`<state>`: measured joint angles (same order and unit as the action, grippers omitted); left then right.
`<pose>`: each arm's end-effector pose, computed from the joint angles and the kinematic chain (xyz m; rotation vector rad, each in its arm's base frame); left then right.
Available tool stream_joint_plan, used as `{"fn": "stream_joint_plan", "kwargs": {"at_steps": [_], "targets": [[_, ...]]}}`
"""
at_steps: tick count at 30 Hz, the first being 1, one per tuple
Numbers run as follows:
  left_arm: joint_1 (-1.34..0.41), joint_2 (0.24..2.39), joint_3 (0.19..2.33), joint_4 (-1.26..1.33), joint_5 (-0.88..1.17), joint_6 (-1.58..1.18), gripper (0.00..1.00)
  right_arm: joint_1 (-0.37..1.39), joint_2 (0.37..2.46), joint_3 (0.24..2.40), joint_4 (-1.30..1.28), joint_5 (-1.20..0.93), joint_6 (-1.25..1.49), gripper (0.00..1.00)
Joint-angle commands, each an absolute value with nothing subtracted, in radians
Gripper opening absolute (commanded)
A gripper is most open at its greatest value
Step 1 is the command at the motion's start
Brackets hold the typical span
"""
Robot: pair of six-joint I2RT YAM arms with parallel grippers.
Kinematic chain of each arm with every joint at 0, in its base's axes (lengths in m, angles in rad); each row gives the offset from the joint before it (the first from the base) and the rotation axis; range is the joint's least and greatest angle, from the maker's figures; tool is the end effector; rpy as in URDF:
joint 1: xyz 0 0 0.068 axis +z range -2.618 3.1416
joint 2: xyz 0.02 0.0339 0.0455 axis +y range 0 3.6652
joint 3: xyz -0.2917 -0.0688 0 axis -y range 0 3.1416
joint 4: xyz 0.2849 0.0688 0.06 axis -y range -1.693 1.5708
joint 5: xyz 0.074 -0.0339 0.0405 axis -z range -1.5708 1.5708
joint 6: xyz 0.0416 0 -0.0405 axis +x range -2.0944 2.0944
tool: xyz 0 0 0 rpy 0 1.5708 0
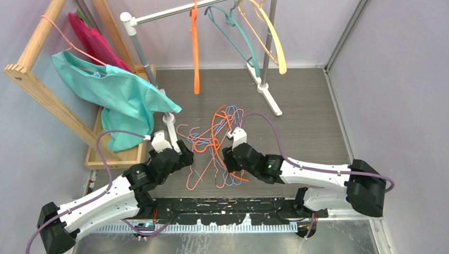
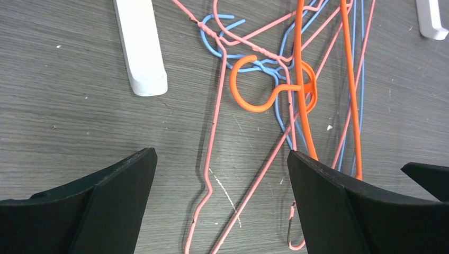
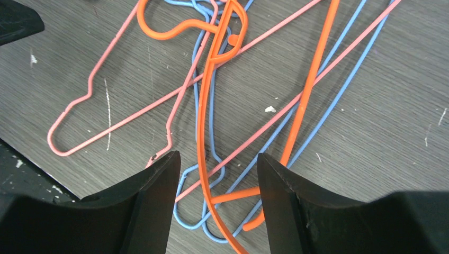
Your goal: Organize the hangers
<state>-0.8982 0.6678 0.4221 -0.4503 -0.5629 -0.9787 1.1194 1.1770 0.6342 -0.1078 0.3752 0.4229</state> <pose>0.1206 -0.1158 0.2130 -0.3784 2.1445 -0.4452 0.1327 0.2387 0.2188 -0.5555 2.1357 0.4598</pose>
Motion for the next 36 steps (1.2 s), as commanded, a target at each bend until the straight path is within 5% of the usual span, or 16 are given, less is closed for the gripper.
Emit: {"fn": "stream_joint_plan", "kwargs": {"at_steps": [1,21,25,28,36], "targets": [[-0.895,0.697,0.479,-0.481,-0.591,-0.965,0.98,1.131,1.249,0.657,-0.057,0.348,0.400,0.60],[-0.895,0.659,0.448,-0.521,-0.594,-0.989,0.98,1.138,1.481,0.693,0.040,0.270,0.401,0.49],[-0.894,0.652,0.440,-0.520,-0.590,-0.994,0.98,1.138,1.512,0.694,0.048,0.273,0.404,0.27],[-0.894,0.652,0.444,-0.530,-0.595,-0.992,0.98,1.138,1.496,0.682,0.047,0.302,0.412,0.21],[-0.895,0.642,0.430,-0.519,-0.585,-1.000,0.98,1.138,1.501,0.675,0.041,0.330,0.411,0.32]]}}
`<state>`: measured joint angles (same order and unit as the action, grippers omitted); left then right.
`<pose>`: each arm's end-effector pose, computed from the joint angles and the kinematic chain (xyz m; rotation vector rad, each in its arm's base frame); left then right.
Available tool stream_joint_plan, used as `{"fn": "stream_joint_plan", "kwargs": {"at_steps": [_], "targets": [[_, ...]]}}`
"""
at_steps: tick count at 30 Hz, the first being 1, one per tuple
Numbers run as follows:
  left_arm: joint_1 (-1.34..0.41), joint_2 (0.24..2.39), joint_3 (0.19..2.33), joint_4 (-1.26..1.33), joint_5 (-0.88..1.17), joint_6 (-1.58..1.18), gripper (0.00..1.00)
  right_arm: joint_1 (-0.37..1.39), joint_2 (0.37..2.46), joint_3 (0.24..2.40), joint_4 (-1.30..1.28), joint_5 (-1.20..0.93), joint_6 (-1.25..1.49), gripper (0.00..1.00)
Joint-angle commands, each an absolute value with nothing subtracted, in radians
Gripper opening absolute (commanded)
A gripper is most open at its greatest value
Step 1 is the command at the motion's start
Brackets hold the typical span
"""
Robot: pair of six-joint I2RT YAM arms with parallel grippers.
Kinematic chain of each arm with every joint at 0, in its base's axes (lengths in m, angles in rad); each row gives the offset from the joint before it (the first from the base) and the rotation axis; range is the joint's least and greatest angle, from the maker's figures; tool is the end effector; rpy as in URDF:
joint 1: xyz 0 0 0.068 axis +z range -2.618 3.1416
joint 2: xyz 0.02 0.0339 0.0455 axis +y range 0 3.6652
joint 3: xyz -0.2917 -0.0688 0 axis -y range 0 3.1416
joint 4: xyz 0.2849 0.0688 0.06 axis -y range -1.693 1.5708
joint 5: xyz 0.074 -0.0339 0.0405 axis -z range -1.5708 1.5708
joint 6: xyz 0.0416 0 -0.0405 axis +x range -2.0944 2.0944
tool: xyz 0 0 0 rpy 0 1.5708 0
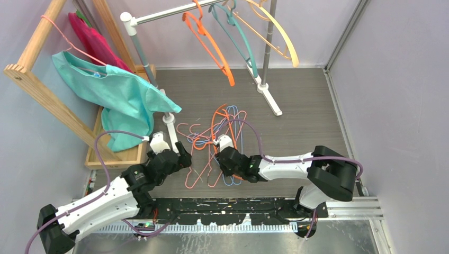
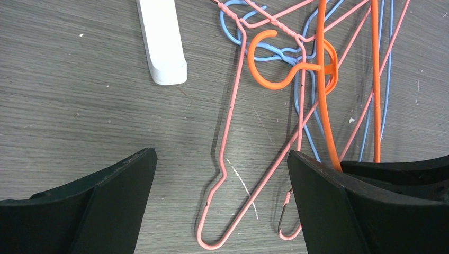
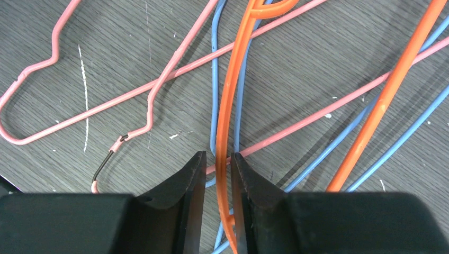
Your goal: Organize the hangers
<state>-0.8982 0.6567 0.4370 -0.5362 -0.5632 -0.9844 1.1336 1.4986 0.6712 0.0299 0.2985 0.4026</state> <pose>0.1168 -0.1110 0.2132 -0.3693 2.1863 -0.3929 0.1446 0.2806 0.1539 -0.7076 2.2526 0.4118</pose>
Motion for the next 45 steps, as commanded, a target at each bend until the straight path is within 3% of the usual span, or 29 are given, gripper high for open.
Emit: {"fn": "stream_joint_plan", "kwargs": {"at_steps": [1,4,9,10,19,28,45], "targets": [[-0.895,0.641,0.431,-0.518,-0.582,-1.001,0.98,1.138,1.514,0.677,0.044,0.326,0.411,0.34],[-0.894,0.640,0.433,-0.523,-0.580,-1.001,0.98,1.138,1.543,0.676,0.056,0.319,0.416,0.33],[-0.895,0.625,0.427,-0.534,-0.578,-1.008,0.98,1.138,1.535,0.658,0.068,0.329,0.420,0.03],[-0.894,0.622,0.427,-0.535,-0.579,-1.009,0.98,1.138,1.515,0.657,0.064,0.331,0.422,0.01],[-0.895,0.621,0.423,-0.537,-0.585,-1.013,0.98,1.137,1.123,0.699,-0.006,0.246,0.445,0.01],[-0.895,0.639,0.426,-0.521,-0.575,-1.017,0.98,1.133,0.977,0.838,0.057,0.125,0.520,0.01],[-0.894,0.602,0.477,-0.551,-0.590,-0.992,0.98,0.904,1.297,1.202,0.406,-0.352,0.848,0.01]]}}
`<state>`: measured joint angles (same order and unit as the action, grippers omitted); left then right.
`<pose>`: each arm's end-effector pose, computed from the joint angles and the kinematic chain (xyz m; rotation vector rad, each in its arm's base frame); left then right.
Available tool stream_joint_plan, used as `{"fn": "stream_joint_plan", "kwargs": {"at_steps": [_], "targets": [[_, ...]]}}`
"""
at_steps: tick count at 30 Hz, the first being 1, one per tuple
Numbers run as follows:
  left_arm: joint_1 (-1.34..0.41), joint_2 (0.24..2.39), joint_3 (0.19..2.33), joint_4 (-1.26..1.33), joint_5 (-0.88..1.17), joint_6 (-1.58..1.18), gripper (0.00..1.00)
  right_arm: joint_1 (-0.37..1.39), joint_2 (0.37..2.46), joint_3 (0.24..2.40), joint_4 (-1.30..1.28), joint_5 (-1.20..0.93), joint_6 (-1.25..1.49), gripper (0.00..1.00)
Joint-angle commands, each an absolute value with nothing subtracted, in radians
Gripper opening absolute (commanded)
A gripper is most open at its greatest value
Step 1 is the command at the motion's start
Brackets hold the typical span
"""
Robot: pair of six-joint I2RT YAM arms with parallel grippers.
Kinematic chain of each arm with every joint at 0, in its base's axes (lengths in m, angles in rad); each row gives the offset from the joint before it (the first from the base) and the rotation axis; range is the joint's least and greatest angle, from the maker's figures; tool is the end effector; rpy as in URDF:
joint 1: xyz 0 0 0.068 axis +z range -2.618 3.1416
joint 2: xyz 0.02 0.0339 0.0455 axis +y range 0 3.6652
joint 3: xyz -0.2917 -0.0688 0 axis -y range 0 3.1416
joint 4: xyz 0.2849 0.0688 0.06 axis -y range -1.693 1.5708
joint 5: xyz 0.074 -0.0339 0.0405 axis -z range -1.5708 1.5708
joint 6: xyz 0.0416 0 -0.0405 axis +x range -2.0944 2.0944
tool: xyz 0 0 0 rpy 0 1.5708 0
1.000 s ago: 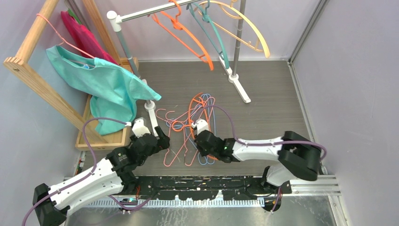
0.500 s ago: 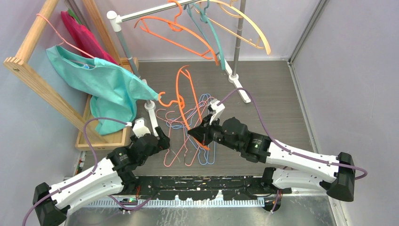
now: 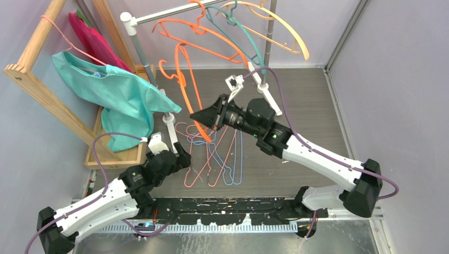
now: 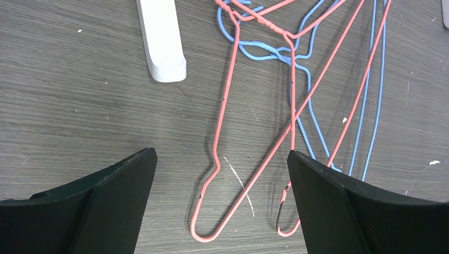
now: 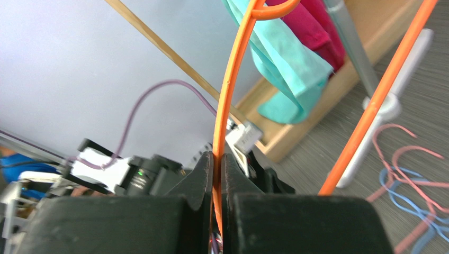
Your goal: Organize the hangers
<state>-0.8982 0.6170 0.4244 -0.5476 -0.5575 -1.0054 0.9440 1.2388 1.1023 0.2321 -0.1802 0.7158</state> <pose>0.1131 -0.1067 0.2129 -0.3942 2.1767 -0.4237 0.1874 0.2714 0.4209 -0.3517 1.6245 1.4439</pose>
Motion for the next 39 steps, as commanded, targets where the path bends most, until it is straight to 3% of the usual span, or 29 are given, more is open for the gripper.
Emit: {"fn": "stream_joint_plan", "kwargs": {"at_steps": [1,15,39], "targets": [[-0.894,0.601,0.478,-0.551,-0.590,-0.990,0.98,0.894,1.321,1.219,0.427,-0.378,0.879,0.01],[-0.895,0.578,0.466,-0.557,-0.610,-0.990,0.98,0.802,1.443,1.353,0.595,-0.490,1.026,0.01],[-0.895,0.534,0.493,-0.633,-0.645,-0.972,0.98,0.733,1.670,1.596,0.567,-0.293,0.953,0.01]]}}
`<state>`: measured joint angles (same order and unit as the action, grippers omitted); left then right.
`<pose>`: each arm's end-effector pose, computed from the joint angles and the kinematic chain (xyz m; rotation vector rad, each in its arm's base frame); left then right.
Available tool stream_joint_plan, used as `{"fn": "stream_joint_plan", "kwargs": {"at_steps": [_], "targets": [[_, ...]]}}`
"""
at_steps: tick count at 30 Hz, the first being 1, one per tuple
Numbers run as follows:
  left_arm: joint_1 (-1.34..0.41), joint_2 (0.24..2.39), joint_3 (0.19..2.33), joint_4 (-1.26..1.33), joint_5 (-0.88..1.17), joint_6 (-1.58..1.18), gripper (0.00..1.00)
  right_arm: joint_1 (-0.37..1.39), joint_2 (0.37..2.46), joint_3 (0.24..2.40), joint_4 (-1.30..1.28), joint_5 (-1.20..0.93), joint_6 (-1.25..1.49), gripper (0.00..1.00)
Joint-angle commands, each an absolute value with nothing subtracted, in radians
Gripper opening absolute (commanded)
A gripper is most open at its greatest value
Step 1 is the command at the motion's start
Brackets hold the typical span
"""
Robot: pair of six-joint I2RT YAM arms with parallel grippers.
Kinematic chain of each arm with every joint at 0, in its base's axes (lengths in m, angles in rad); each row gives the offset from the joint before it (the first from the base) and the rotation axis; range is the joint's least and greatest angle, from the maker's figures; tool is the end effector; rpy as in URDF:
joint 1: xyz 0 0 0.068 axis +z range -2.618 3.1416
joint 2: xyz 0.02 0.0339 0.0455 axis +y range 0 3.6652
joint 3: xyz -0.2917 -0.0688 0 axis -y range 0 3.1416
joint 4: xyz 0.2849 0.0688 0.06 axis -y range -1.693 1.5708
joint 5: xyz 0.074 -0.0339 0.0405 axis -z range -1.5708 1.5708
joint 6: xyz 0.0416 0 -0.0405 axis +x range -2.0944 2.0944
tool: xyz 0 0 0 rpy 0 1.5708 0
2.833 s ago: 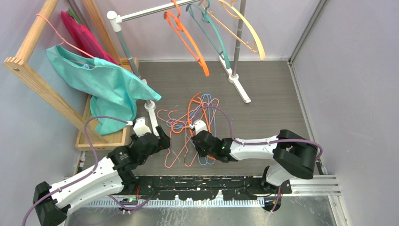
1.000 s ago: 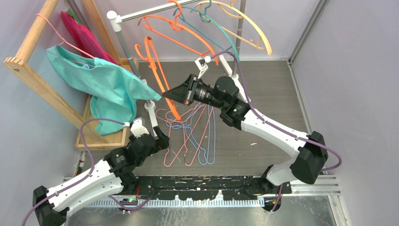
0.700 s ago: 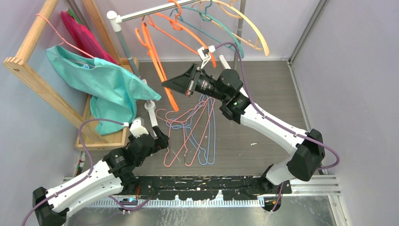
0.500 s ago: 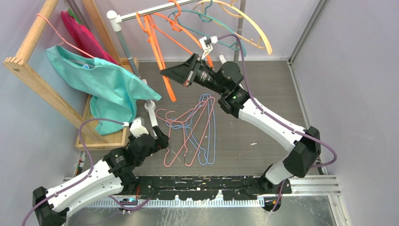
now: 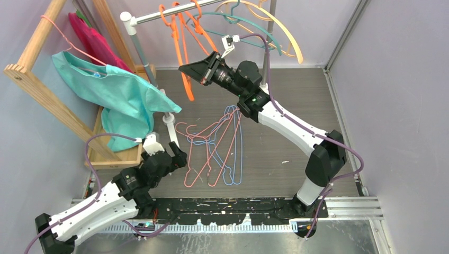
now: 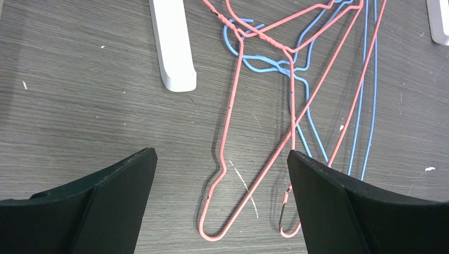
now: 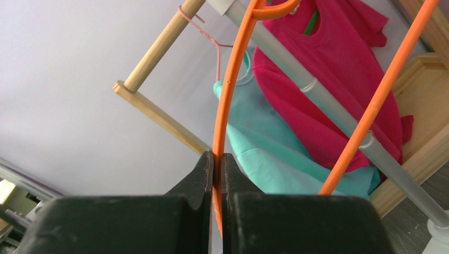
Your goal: Organize the hangers
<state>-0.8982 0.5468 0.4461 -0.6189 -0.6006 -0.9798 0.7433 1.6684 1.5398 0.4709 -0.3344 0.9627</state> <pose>0.1067 -0.0963 0.2248 -0.3894 2.1368 -0.3934 0.3187 0.3115 0.4648 -0.1798 1.4286 1.6510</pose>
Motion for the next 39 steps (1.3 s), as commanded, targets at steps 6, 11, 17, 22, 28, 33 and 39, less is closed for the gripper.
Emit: {"fn": "stream_joint_plan", "kwargs": {"at_steps": [6,11,17,22,28,33,39], "targets": [[-0.894,0.521,0.493,-0.645,-0.651,-0.972,0.98,0.693,1.682,1.569,0.619,-0.270,0.996,0.01],[-0.895,0.520,0.491,-0.651,-0.658,-0.971,0.98,0.660,1.657,1.527,0.639,-0.236,1.011,0.01],[-0.894,0.525,0.481,-0.635,-0.658,-0.976,0.98,0.627,1.631,1.485,0.628,-0.202,1.020,0.01],[-0.894,0.539,0.479,-0.634,-0.655,-0.980,0.98,0.592,1.592,1.407,0.642,-0.160,1.046,0.01],[-0.894,0.543,0.478,-0.628,-0.657,-0.982,0.98,0.534,1.540,1.316,0.679,-0.135,1.086,0.01],[-0.894,0.553,0.477,-0.621,-0.657,-0.981,0.98,0.489,1.512,1.292,0.678,-0.130,1.105,0.01],[-0.896,0.563,0.479,-0.622,-0.654,-0.977,0.98,0.440,1.483,1.256,0.681,-0.122,1.120,0.01]]}}
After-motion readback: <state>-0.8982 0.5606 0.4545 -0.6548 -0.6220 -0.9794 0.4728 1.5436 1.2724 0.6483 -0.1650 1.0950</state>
